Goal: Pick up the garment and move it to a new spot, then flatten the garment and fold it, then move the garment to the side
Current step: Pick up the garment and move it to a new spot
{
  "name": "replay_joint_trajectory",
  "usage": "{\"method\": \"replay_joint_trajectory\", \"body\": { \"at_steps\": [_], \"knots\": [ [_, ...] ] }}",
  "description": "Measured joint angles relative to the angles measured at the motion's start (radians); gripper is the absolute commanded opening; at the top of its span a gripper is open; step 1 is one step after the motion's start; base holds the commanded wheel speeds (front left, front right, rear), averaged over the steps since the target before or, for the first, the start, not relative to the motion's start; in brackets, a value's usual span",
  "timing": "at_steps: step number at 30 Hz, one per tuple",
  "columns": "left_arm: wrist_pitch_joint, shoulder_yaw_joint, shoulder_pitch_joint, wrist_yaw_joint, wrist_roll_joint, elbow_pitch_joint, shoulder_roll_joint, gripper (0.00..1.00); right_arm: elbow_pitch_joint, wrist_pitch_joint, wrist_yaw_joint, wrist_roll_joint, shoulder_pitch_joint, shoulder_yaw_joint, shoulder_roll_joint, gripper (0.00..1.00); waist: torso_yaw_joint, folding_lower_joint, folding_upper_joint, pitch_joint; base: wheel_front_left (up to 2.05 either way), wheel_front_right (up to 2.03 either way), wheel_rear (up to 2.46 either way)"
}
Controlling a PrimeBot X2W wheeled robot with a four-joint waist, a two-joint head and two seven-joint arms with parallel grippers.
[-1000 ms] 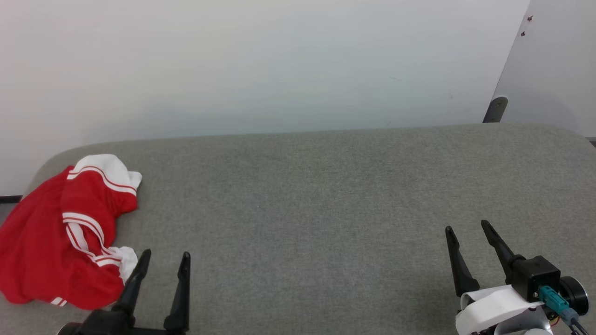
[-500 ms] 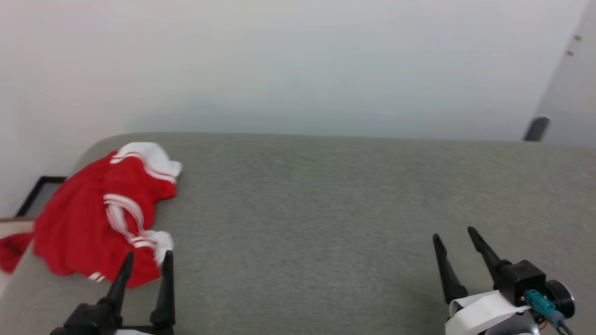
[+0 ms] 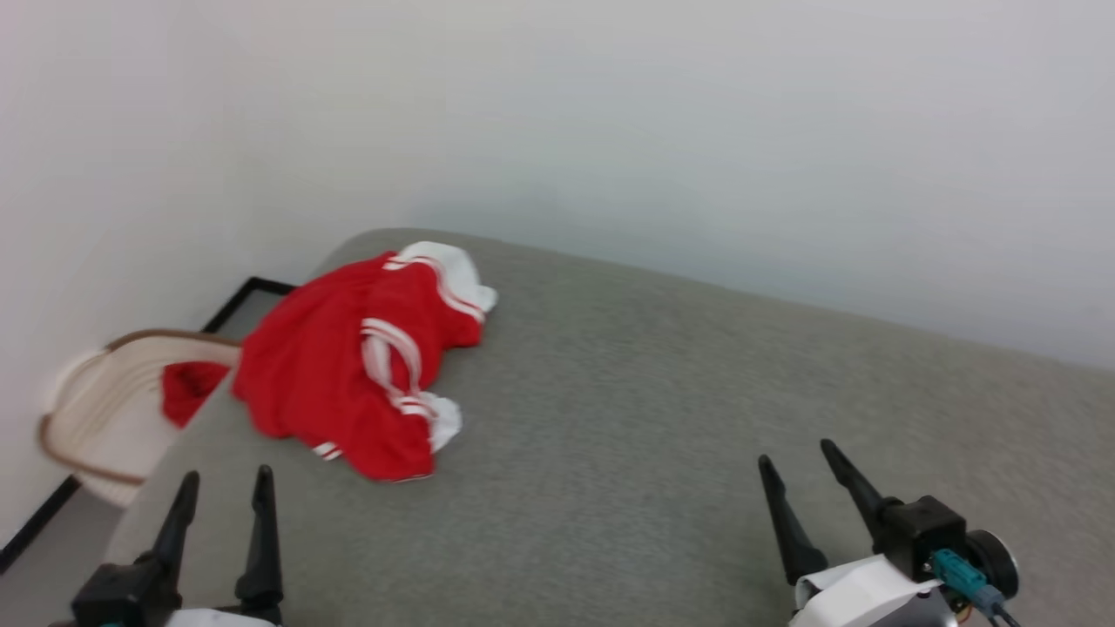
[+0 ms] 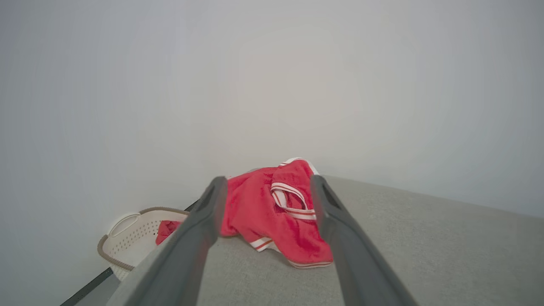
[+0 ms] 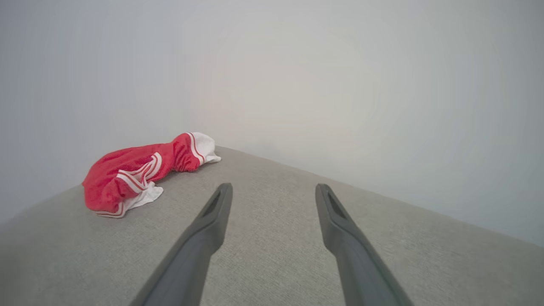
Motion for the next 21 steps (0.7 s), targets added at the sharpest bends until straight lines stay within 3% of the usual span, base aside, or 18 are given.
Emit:
{"method": "replay_joint_trajectory", "body": {
  "at_steps": [6,12,21],
  "knots": [
    [0.0,0.02,0.019,0.016,-0.024,-0.022,-0.005,1.0,0.02,-0.003,0.0,0.018,-0.034,0.038,0.005,1.0,0.081,0.0,0.0,-0.01,0.0,0.0,0.0],
    [0.014,0.022,0.017,0.016,-0.056,-0.028,-0.012,1.0,0.038,-0.008,0.0,0.02,-0.044,0.043,0.006,1.0,0.12,0.0,0.0,-0.001,0.0,0.0,0.0],
    [0.231,-0.005,-0.138,-0.028,-0.213,-0.042,0.035,1.0,0.009,0.009,0.0,-0.01,-0.054,0.035,-0.003,1.0,0.129,0.0,0.0,0.037,0.0,0.0,0.0]
  ]
}}
